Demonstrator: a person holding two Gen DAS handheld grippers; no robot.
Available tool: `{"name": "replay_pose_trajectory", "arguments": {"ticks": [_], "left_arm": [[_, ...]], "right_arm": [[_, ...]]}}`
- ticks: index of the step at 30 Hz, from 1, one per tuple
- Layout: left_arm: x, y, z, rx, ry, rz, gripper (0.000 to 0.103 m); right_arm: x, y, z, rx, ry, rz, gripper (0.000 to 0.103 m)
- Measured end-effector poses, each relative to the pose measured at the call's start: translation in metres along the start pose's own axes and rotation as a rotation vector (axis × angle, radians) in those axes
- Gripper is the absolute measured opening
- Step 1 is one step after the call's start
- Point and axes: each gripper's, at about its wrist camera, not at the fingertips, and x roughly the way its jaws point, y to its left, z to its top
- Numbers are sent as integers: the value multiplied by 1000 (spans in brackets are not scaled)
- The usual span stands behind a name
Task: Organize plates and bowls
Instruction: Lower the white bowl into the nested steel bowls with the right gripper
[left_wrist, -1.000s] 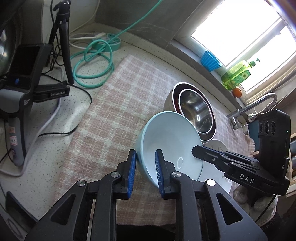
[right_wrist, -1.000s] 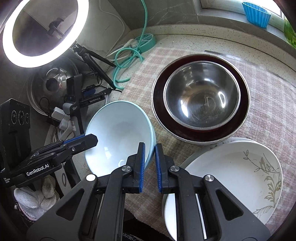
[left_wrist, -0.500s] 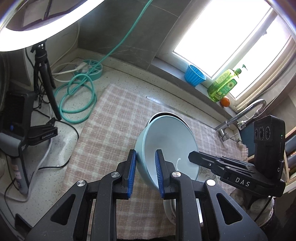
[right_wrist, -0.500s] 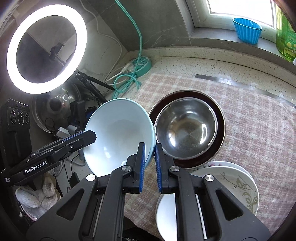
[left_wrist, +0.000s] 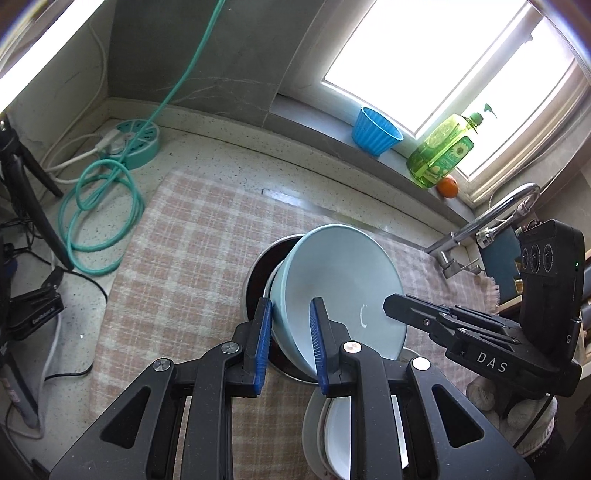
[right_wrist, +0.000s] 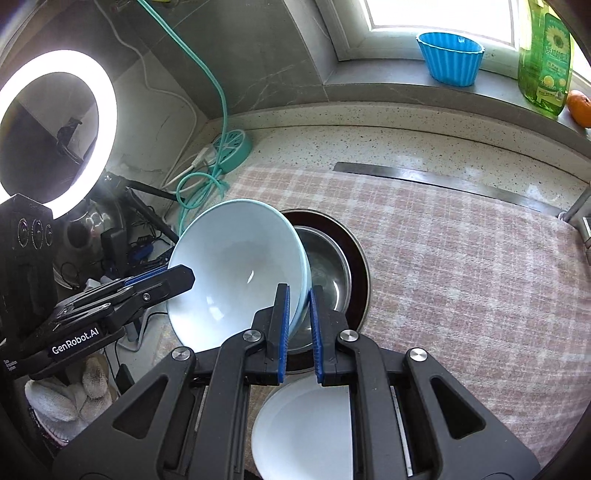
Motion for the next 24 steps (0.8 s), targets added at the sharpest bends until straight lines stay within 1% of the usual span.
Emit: {"name": "replay_pose_trajectory", "arguments": {"ticks": [8, 24], "left_arm": [[20, -4, 2, 6, 44, 8, 19], [40, 1, 1, 0, 95, 29, 19]], "right_arm": [[15, -14, 3, 3, 29, -28, 11], [29, -16, 2, -7, 70, -43, 11]]}}
